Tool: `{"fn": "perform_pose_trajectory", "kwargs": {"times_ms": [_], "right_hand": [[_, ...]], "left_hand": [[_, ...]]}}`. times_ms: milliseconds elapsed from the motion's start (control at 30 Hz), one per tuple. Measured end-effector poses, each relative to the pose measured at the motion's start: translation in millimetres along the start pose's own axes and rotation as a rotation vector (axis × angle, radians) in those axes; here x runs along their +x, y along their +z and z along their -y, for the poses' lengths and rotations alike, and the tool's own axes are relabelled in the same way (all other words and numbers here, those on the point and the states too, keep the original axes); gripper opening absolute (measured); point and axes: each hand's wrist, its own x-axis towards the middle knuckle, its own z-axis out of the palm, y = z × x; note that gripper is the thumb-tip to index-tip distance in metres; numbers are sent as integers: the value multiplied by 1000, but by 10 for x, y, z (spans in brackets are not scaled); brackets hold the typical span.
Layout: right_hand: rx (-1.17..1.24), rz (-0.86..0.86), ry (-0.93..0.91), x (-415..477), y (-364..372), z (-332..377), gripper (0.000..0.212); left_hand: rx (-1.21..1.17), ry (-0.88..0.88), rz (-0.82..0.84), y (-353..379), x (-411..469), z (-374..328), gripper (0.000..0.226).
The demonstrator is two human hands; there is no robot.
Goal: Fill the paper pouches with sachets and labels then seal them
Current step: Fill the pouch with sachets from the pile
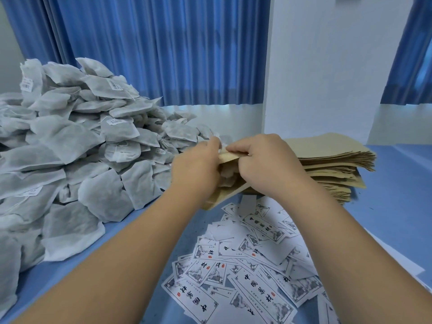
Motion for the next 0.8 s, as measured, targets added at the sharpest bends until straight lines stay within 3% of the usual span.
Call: {"fn": "perform_pose_trajectory", "kwargs": {"times_ms": [133,167,233,300,367,567,700,800], "right_hand": [[-65,-7,88,20,-1,-95,46],[-68,-20,107,26,-6,-122,45],[-57,-46,124,37,-9,-162,45],[-55,-49,124,42,3,-174,49],[-59,-36,108,45,35,-171,49],[-70,-60,82,28,139,-159,42],[-45,-84,87,20,139,-157,42],[-9,-99,118,21,107,-169,42]], "left_hand": [[-548,187,266,7,-182,143,56],[-655,173,255,0,-247,199,58],[-769,26,79,24,-338,369,54],[-572,-172,-134,69,-369,604,43],[-192,-307,-171,137,-394,818,45],[142,-508,301,433,-549,1090,68],[260,-451,390,506,-533,1131,63],[172,-410,392,469,-525,1144,41]]}}
